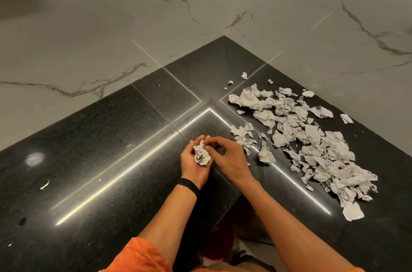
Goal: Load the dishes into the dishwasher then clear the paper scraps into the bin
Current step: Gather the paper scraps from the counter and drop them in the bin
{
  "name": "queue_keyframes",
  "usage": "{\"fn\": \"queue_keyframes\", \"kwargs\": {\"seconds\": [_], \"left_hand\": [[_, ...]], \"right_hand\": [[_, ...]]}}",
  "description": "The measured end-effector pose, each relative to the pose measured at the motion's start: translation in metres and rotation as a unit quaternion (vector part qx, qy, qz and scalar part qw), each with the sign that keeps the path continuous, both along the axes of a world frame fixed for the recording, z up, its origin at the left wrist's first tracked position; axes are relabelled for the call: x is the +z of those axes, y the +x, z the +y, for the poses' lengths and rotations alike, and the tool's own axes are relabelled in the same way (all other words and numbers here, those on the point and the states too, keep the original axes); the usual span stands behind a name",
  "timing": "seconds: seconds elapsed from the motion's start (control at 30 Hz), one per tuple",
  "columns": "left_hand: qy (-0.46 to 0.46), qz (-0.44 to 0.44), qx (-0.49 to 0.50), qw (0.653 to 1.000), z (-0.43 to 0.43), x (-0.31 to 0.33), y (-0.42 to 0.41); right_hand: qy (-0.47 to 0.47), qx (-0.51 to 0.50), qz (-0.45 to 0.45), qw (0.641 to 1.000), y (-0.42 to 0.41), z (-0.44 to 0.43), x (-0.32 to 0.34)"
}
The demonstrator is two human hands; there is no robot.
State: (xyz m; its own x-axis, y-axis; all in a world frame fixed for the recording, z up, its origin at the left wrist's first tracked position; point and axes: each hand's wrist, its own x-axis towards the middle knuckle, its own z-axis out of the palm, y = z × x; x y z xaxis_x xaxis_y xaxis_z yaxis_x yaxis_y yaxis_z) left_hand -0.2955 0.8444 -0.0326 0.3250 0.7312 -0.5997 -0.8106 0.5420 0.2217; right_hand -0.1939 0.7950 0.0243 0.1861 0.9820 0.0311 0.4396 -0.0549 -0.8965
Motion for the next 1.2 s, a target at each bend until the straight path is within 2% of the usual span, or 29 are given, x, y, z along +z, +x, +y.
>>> {"fn": "queue_keyframes", "kwargs": {"seconds": [0.17, 0.23, 0.3, 0.4, 0.57, 0.63, 0.73, 0.8, 0.9, 0.97, 1.07, 1.2], "left_hand": [[-0.002, -0.009, -0.024, 1.0, -0.002, 0.006, 0.018], [-0.003, -0.006, -0.03, 1.0, -0.002, 0.007, 0.024], [-0.003, -0.006, -0.037, 0.999, -0.002, 0.007, 0.029], [-0.003, -0.001, -0.044, 0.999, -0.002, 0.007, 0.038], [0.007, 0.013, -0.06, 0.998, -0.008, 0.011, 0.051], [0.009, 0.021, -0.072, 0.997, -0.011, 0.012, 0.056], [0.013, 0.033, -0.086, 0.996, -0.017, 0.011, 0.064], [0.016, 0.034, -0.087, 0.996, -0.02, 0.009, 0.07], [0.017, 0.028, -0.083, 0.996, -0.023, 0.01, 0.079], [0.007, 0.015, -0.073, 0.997, -0.024, 0.013, 0.083], [0.001, 0.017, -0.067, 0.998, -0.023, 0.014, 0.08], [-0.003, 0.027, -0.057, 0.998, -0.023, 0.015, 0.072]], "right_hand": [[-0.001, -0.127, 0.003, 0.992, 0.044, -0.009, -0.001], [-0.024, -0.153, -0.028, 0.988, 0.067, -0.017, -0.007], [-0.072, -0.129, -0.089, 0.985, 0.089, -0.028, -0.018], [-0.128, -0.035, -0.179, 0.975, 0.105, -0.049, -0.031], [-0.073, 0.048, -0.285, 0.955, 0.098, -0.056, -0.041], [-0.062, 0.018, -0.257, 0.964, 0.097, -0.056, -0.041], [-0.027, -0.091, -0.123, 0.988, 0.094, -0.054, -0.03], [0.007, -0.097, -0.061, 0.993, 0.089, -0.048, -0.018], [0.009, -0.071, -0.036, 0.997, 0.087, -0.037, -0.007], [0.002, -0.094, -0.039, 0.995, 0.095, -0.031, -0.01], [-0.03, -0.115, -0.111, 0.987, 0.11, -0.026, -0.018], [-0.07, -0.026, -0.254, 0.964, 0.111, -0.02, -0.031]]}}
